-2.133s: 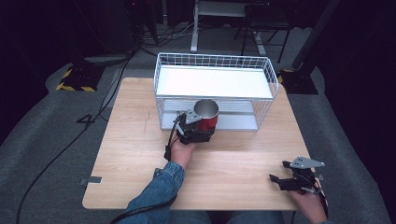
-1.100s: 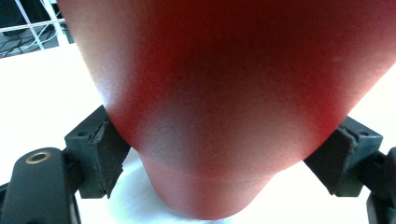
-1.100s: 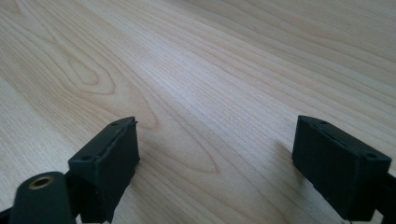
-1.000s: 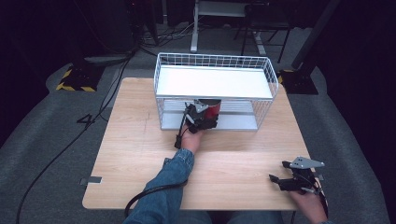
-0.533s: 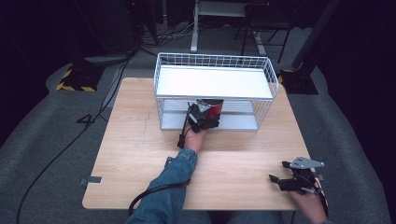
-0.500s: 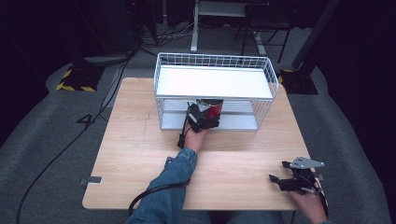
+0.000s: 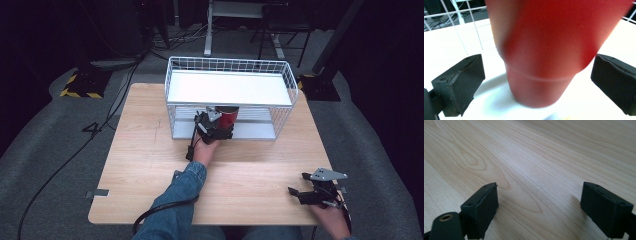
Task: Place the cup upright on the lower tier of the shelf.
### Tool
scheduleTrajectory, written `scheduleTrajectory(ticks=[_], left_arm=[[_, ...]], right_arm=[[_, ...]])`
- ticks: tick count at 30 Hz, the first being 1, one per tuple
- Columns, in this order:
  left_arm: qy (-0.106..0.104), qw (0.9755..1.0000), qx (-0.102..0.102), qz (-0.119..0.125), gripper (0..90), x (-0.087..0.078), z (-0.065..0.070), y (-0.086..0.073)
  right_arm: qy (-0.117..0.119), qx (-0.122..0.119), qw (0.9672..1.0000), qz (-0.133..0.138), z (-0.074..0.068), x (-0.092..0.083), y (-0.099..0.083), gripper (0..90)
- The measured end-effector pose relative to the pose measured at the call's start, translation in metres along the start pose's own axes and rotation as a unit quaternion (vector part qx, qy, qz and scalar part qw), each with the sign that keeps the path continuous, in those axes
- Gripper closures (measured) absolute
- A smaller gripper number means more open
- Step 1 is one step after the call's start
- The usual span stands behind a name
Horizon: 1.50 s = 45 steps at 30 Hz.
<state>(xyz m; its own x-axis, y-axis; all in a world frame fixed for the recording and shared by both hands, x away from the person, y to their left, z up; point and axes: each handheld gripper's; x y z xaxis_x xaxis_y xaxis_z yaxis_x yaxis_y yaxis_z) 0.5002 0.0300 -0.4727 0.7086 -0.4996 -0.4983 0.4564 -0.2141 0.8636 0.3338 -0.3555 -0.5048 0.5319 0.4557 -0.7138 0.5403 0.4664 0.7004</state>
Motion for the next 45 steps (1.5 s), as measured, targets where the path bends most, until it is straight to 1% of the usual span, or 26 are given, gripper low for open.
scheduleTrajectory(ticks=[3, 5, 7, 8, 9, 11, 13, 18, 21, 25, 29, 35, 37, 39, 40, 43, 44, 45], left_arm=[[-0.008, 1.0000, -0.005, -0.002, 0.0, -0.010, -0.001, -0.002], [-0.013, 0.9999, -0.004, 0.000, 0.0, -0.017, -0.001, -0.004], [-0.012, 0.9999, -0.002, 0.001, 0.0, -0.024, -0.001, -0.005], [-0.014, 0.9999, -0.005, 0.004, 0.0, -0.028, -0.001, -0.006], [-0.012, 0.9999, -0.003, 0.004, 0.0, -0.031, -0.001, -0.006], [-0.017, 0.9998, -0.008, 0.005, 0.0, -0.039, -0.001, -0.007], [-0.020, 0.9998, -0.007, 0.002, 0.0, -0.046, -0.001, -0.009], [-0.026, 0.9996, -0.004, 0.006, 0.0, -0.066, 0.002, -0.012], [-0.032, 0.9994, -0.007, 0.008, 0.0, -0.078, 0.003, -0.014], [-0.033, 0.9994, -0.008, 0.006, 0.0, -0.093, 0.002, -0.015], [-0.034, 0.9993, -0.009, 0.009, 0.0, -0.107, 0.001, -0.017], [-0.035, 0.9994, -0.005, 0.007, 0.0, -0.128, -0.001, -0.022], [-0.035, 0.9994, -0.002, 0.006, 0.0, -0.134, -0.002, -0.025], [-0.027, 0.9996, 0.008, 0.003, 0.0, -0.141, -0.003, -0.028], [-0.028, 0.9996, 0.010, 0.001, 0.0, -0.144, -0.003, -0.029], [-0.030, 0.9995, 0.012, -0.006, 0.0, -0.156, -0.005, -0.035], [-0.030, 0.9995, 0.012, -0.006, 0.0, -0.156, -0.005, -0.035], [-0.031, 0.9994, 0.012, -0.008, 0.0, -0.159, -0.006, -0.038]], right_arm=[[0.000, 0.000, 1.0000, 0.000, 0.000, 0.000, 0.000, 14.7], [0.000, 0.000, 1.0000, 0.000, 0.000, 0.000, 0.000, 14.7], [0.000, 0.000, 1.0000, 0.000, 0.000, 0.000, 0.000, 14.7], [0.000, 0.000, 1.0000, 0.000, 0.000, 0.000, 0.000, 14.7], [0.000, 0.000, 1.0000, 0.000, 0.000, 0.000, 0.000, 14.7], [0.000, 0.000, 1.0000, 0.000, 0.000, 0.000, 0.000, 14.7], [0.000, 0.000, 1.0000, 0.000, 0.000, 0.000, 0.000, 14.7], [0.000, 0.000, 1.0000, 0.000, 0.000, 0.000, 0.000, 14.6], [0.000, 0.000, 1.0000, 0.000, 0.000, 0.000, 0.000, 14.7], [0.000, 0.000, 1.0000, 0.000, 0.000, 0.000, 0.000, 14.6], [0.000, 0.000, 1.0000, 0.000, 0.000, 0.000, 0.000, 14.6], [0.003, -0.001, 1.0000, 0.000, 0.001, 0.001, 0.001, 14.7], [0.003, -0.001, 1.0000, 0.000, 0.001, 0.001, 0.001, 14.6], [0.003, -0.001, 1.0000, 0.000, 0.001, 0.001, 0.001, 14.6], [0.003, -0.001, 1.0000, 0.000, 0.001, 0.001, 0.001, 14.6], [0.003, -0.002, 1.0000, 0.000, 0.001, 0.001, 0.001, 14.6], [0.003, -0.002, 1.0000, 0.000, 0.001, 0.001, 0.001, 14.6], [0.003, -0.001, 1.0000, 0.000, 0.001, 0.001, 0.001, 14.6]])
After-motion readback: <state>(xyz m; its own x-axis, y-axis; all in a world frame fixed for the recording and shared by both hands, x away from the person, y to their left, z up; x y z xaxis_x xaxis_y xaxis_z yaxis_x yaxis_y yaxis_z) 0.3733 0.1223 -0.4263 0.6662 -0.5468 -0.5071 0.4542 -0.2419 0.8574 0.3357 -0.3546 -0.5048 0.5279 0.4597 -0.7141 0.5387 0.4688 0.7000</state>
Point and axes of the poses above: each handheld gripper's, and its own axes: x roughly forward along the jaws, y roughly out of its top, z roughly to its right, and after that the axes turned 3 degrees about -z, right-handed
